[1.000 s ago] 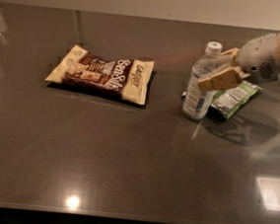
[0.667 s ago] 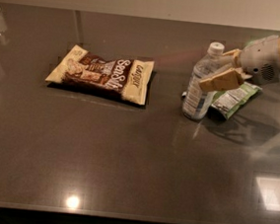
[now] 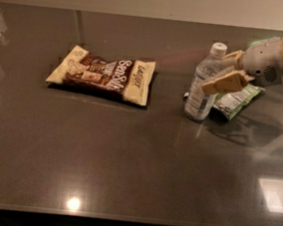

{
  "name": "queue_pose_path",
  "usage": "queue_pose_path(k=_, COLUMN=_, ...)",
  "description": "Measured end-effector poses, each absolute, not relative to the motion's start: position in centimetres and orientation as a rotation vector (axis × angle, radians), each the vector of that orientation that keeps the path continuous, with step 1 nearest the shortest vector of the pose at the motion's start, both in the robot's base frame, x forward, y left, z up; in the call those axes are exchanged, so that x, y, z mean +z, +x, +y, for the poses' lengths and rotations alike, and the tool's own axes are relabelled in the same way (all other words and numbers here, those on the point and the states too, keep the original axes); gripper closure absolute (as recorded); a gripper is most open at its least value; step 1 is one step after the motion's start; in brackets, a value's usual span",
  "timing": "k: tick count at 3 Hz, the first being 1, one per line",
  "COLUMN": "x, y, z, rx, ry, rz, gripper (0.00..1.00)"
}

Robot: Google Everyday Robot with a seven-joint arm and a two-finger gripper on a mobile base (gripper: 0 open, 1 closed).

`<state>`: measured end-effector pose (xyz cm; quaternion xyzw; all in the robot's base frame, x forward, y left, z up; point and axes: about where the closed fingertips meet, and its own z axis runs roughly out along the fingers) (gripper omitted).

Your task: Move blue plastic bottle near green jalapeno chip bag

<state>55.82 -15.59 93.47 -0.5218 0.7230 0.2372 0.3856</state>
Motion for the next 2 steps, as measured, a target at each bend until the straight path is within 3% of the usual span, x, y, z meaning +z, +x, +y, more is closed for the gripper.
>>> queue_pose_path(k=1, x=93.44, y=55.83, z=-15.38, rx=0.607, ry=-1.332, rz=1.840, gripper=0.00)
queue_pose_path(k=2, x=93.43, y=55.83, z=-15.37, rx=0.607, ry=-1.333, rz=1.840, gripper=0.00)
